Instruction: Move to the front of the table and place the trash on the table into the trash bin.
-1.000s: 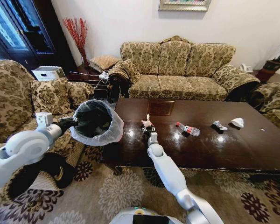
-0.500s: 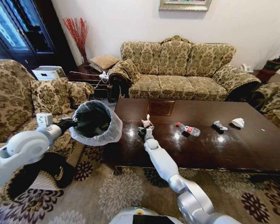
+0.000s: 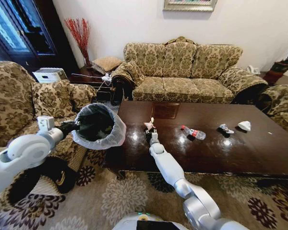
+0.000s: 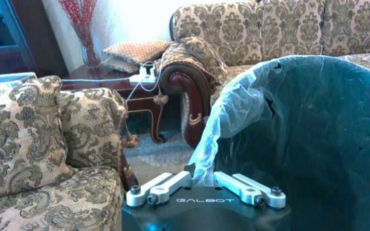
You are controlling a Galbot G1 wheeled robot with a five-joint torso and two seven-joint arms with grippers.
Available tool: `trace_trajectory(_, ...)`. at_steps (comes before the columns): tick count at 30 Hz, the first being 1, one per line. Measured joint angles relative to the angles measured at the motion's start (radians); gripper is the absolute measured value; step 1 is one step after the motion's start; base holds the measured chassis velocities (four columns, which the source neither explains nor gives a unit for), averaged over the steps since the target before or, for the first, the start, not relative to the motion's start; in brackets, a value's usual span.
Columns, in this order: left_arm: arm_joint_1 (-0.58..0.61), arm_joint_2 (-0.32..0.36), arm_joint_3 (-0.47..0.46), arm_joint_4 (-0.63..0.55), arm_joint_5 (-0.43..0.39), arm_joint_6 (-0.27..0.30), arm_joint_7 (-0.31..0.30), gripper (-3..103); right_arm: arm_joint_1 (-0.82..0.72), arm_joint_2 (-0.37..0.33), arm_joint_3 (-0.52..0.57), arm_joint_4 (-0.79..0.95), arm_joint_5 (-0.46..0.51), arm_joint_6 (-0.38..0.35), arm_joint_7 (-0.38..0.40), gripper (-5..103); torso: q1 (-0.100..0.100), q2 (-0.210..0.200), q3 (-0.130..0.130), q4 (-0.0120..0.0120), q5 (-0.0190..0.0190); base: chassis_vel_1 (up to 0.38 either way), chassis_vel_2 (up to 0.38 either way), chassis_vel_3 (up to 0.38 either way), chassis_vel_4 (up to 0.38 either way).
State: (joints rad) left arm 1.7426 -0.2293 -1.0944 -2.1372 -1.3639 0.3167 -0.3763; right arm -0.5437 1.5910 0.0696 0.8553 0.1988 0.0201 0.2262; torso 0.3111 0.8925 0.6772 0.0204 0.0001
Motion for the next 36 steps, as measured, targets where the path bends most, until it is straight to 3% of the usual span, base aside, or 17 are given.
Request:
trace_trajectory(1, 0.0, 0.0, 0.0, -0.002, 0.0, 0.0, 0.0, 0, -0.004, -0.002, 0.0, 0.007, 0.0, 0.001, 0.0, 25, 0.0, 0.0, 0.0, 0.0, 0.0, 0.0, 0.0, 0.0, 0.0)
trace_trajectory(3, 0.0, 0.0, -0.001, -0.003, 0.0, 0.0, 0.0, 0, -0.01, -0.005, 0.0, 0.015, -0.001, 0.002, 0.0, 25, 0.0, 0.0, 0.0, 0.0, -0.0001, 0.0, 0.0, 0.0, 0.0)
trace_trajectory(4, 0.0, 0.0, -0.003, -0.005, 0.0, 0.0, 0.0, 0, -0.017, -0.009, 0.0, 0.026, -0.001, 0.009, -0.004, 15, 0.0, 0.0, 0.0, 0.0, 0.0, 0.0, 0.0, 0.0, 0.0)
trace_trajectory(6, 0.0, 0.002, -0.005, -0.006, 0.0, 0.0, 0.0, 0, -0.023, -0.013, 0.0, 0.036, 0.0, 0.02, -0.009, 15, 0.0, 0.0, 0.0, 0.0, 0.0, 0.0, 0.0, 0.0, 0.0)
trace_trajectory(7, 0.0, 0.004, -0.007, -0.007, -0.002, 0.001, -0.001, 0, -0.031, -0.017, 0.001, 0.051, -0.004, 0.029, -0.013, 7, 0.0, 0.0, 0.0, 0.0, 0.0, 0.0, 0.0, 0.0, 0.0)
trace_trajectory(9, 0.0, 0.008, -0.01, -0.008, -0.005, 0.003, -0.002, 0, -0.047, -0.028, 0.003, 0.087, -0.01, 0.036, -0.018, 7, 0.0, 0.0, 0.0, 0.0, 0.0001, 0.0, 0.0, 0.0, 0.0)
trace_trajectory(10, 0.0, 0.01, -0.012, -0.008, -0.007, 0.003, -0.003, 0, -0.062, -0.036, 0.007, 0.121, -0.01, 0.038, -0.018, 2, 0.0, 0.0, 0.0, 0.0, 0.0, 0.0, 0.0, 0.0, 0.0)
trace_trajectory(17, 0.0, 0.01, -0.023, -0.011, -0.031, 0.022, -0.015, 0, -0.137, -0.072, 0.021, 0.308, -0.011, 0.091, -0.02, 1, 0.0, 0.0, 0.0, 0.0, 0.0, 0.0, 0.0, 0.0, 0.0)
trace_trajectory(19, -0.004, 0.029, -0.028, -0.007, -0.066, 0.048, -0.031, 0, -0.203, -0.113, 0.014, 0.511, 0.012, 0.121, -0.063, 1, 0.0, 0.0, 0.0, 0.0, 0.0001, 0.0, 0.0, 0.0, 0.0)
trace_trajectory(23, -0.011, 0.056, -0.031, -0.001, -0.104, 0.077, -0.048, 0, -0.24, -0.15, -0.012, 0.677, 0.05, 0.119, -0.111, 1, 0.0, 0.0, 0.0, -0.0002, -0.0001, 0.0, 0.0, 0.0, 0.0)
trace_trajectory(26, -0.032, 0.134, -0.032, -0.002, -0.236, 0.138, -0.089, 0, -0.261, -0.227, -0.124, 1.022, 0.15, 0.083, -0.222, 1, 0.0, 0.0, 0.0, -0.0001, -0.0001, 0.0, 0.0, 0.0, 0.0)
trace_trajectory(30, -0.035, 0.199, -0.029, -0.01, -0.281, 0.147, -0.101, 0, -0.206, -0.24, -0.254, 1.153, 0.201, 0.029, -0.261, 0, 0.0, 0.0, 0.0, -0.0001, 0.0001, 0.0, 0.0, 0.0, 0.0)
trace_trajectory(36, -0.045, 0.233, -0.028, -0.03, -0.311, 0.145, -0.117, 0, -0.149, -0.227, -0.356, 1.108, 0.161, -0.018, -0.245, 0, 0.0, 0.0, 0.0, 0.0001, -0.0001, 0.0, 0.0, 0.0, 0.0)
